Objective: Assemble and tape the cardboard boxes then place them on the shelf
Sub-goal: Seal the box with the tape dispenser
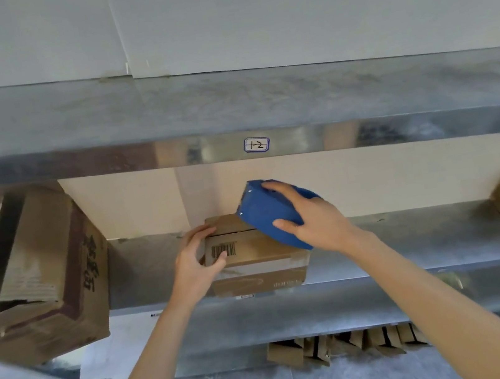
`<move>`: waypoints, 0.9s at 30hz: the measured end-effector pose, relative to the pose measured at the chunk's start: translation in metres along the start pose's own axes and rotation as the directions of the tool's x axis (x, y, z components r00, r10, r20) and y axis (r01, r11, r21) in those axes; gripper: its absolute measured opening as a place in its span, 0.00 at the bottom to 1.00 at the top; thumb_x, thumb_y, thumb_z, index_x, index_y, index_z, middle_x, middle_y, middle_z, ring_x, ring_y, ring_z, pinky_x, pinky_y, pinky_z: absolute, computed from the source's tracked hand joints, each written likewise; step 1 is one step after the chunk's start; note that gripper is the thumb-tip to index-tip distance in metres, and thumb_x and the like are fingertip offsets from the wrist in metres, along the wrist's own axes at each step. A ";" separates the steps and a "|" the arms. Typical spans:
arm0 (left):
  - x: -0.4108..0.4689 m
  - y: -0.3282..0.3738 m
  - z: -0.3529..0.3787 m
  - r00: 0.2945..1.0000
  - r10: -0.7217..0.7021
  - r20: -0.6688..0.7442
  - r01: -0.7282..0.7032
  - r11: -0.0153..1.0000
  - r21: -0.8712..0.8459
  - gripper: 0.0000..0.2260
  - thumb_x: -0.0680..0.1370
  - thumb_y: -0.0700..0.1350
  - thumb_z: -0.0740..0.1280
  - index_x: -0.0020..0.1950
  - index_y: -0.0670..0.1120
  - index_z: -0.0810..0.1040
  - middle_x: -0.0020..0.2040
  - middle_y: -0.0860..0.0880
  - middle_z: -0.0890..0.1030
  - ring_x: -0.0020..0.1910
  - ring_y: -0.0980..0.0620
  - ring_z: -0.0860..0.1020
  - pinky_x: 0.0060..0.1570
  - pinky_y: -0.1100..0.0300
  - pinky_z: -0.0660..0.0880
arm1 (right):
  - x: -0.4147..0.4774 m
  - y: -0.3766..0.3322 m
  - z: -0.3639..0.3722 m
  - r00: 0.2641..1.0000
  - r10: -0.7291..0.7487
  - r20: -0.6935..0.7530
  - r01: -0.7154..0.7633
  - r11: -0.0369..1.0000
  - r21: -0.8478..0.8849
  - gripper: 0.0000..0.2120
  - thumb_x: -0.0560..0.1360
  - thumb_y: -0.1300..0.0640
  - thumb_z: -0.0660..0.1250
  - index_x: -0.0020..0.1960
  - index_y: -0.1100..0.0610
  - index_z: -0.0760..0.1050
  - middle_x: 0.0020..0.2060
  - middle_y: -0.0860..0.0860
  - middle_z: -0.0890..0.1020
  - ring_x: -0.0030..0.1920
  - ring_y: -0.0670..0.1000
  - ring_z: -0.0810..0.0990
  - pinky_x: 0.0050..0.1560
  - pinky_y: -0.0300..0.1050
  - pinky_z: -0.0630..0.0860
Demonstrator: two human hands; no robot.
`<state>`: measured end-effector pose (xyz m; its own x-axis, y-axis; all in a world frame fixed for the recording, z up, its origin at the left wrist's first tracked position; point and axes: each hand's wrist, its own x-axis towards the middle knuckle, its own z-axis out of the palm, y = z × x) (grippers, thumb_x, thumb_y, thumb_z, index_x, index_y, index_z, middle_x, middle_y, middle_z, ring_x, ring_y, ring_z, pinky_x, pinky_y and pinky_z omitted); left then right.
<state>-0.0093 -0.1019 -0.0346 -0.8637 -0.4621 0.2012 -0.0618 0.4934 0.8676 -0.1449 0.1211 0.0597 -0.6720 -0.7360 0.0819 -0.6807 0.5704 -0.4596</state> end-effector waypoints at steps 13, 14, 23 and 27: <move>0.004 -0.001 -0.004 1.000 0.019 0.006 -0.019 1.000 -0.019 0.17 0.73 0.38 0.74 0.60 0.45 0.78 0.61 0.55 0.77 0.62 0.56 0.75 0.62 0.56 0.74 | 0.022 -0.024 0.033 0.991 -0.125 0.055 0.135 0.959 -0.249 0.28 0.82 0.46 0.56 0.76 0.33 0.46 0.27 0.47 0.69 0.27 0.49 0.71 0.32 0.47 0.73; 0.004 0.000 -0.005 1.000 0.027 0.009 -0.027 1.000 -0.012 0.17 0.73 0.38 0.74 0.60 0.46 0.78 0.60 0.55 0.77 0.62 0.56 0.75 0.62 0.56 0.75 | 0.021 -0.024 0.034 0.989 -0.140 0.042 0.146 0.951 -0.273 0.26 0.82 0.47 0.55 0.76 0.34 0.49 0.26 0.46 0.69 0.26 0.49 0.71 0.31 0.47 0.73; 0.014 0.013 -0.018 0.995 0.092 0.032 -0.093 0.995 0.041 0.20 0.71 0.39 0.75 0.62 0.49 0.78 0.62 0.54 0.76 0.62 0.57 0.75 0.63 0.59 0.70 | 0.015 -0.033 0.009 0.960 -0.251 -0.124 0.207 0.934 -0.290 0.24 0.77 0.37 0.62 0.72 0.33 0.63 0.22 0.41 0.61 0.23 0.42 0.62 0.32 0.40 0.64; 0.019 0.022 -0.029 0.997 0.079 0.013 -0.079 0.997 0.011 0.17 0.74 0.40 0.73 0.61 0.53 0.78 0.59 0.58 0.79 0.59 0.63 0.76 0.61 0.62 0.73 | 0.009 -0.032 -0.003 0.950 -0.288 -0.118 0.256 0.938 -0.232 0.25 0.75 0.38 0.64 0.71 0.31 0.63 0.19 0.47 0.61 0.21 0.48 0.63 0.30 0.34 0.60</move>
<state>-0.0125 -0.1206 0.0014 -0.8724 -0.4121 0.2629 0.0008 0.5366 0.8438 -0.1298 0.0968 0.0775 -0.4768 -0.8208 0.3144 -0.8784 0.4316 -0.2053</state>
